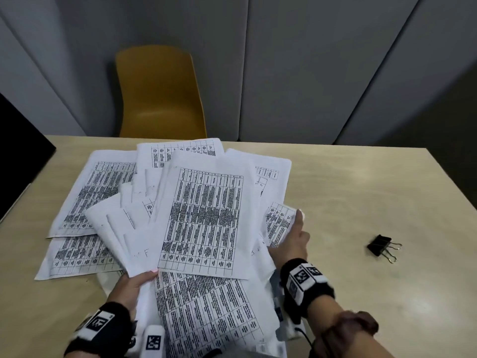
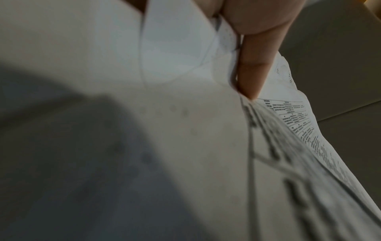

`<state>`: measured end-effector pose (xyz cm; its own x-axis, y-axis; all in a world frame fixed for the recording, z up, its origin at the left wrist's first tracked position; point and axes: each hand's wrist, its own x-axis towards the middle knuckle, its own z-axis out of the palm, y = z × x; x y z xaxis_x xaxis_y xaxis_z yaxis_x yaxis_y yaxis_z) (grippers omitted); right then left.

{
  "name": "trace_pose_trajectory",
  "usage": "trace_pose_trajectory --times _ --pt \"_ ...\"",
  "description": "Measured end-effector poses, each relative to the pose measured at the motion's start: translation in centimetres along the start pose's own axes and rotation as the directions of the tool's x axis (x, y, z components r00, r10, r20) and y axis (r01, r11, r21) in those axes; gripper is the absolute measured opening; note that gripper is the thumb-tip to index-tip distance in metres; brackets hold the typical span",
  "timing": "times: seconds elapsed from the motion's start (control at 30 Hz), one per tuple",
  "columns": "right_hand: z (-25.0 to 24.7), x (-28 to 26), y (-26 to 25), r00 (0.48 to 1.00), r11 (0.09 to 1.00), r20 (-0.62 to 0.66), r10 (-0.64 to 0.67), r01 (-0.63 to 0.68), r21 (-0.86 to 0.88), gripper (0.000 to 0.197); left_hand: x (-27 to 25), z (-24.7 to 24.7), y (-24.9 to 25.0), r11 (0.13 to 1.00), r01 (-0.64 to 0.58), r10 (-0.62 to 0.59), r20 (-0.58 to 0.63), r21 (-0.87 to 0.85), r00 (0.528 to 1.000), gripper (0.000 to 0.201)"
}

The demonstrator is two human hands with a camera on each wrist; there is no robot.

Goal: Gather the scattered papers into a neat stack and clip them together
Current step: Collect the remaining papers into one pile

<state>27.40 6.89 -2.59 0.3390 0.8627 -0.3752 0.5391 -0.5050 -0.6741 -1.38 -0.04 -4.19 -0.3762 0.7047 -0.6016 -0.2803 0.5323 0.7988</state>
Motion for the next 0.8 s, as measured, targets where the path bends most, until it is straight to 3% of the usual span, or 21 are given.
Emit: trace_pose_trajectory --times 0.13,0.27,0.37,0.47,0.53,0.6,0.67,0.8 --pt "1.0 0.2 0.1 1.000 1.000 0.004 0.007 -0.007 0.007 0.114 -0.3 0.1 0.0 1.000 -0.008 0.008 0.013 -0.004 1.000 0.040" --pt "0.6 0.2 1.3 0.978 0.956 -0.115 0.172 -0.137 0.260 0.099 0.2 -0.2 -0.3 1.000 -0.012 0.012 0.008 0.020 1.000 0.037" --pt "-0.2 0.5 2.7 0.957 0.853 -0.138 0.254 -0.155 0.499 0.071 0.6 -0.4 -0.6 0.998 0.007 -0.007 -0.002 0.062 1.000 0.035" --pt "0.0 0.2 3.5 0.983 0.846 0.034 0.182 -0.174 0.504 0.032 0.9 -0.5 -0.8 0.997 0.009 -0.009 -0.002 0.073 1.000 0.034" --pt "0.4 0.3 3.6 0.982 0.861 0.063 0.176 -0.185 0.475 0.017 1.2 -0.7 -1.0 0.996 0.029 -0.028 -0.012 0.084 1.000 0.036" --pt "0.0 0.5 3.6 0.974 0.878 -0.022 0.225 -0.193 0.438 0.004 1.3 -0.7 -1.1 0.995 0.025 -0.024 -0.016 0.095 1.000 0.036" --pt "-1.2 1.2 4.0 0.965 0.916 -0.120 0.232 -0.175 0.361 0.020 1.4 -0.7 -1.1 0.995 0.028 -0.028 -0.008 0.095 1.000 0.036" --pt "-5.6 1.6 3.5 0.931 0.945 -0.332 0.154 -0.041 0.325 0.020 1.8 -0.5 -1.3 0.993 0.002 -0.002 -0.005 0.118 1.000 0.032"
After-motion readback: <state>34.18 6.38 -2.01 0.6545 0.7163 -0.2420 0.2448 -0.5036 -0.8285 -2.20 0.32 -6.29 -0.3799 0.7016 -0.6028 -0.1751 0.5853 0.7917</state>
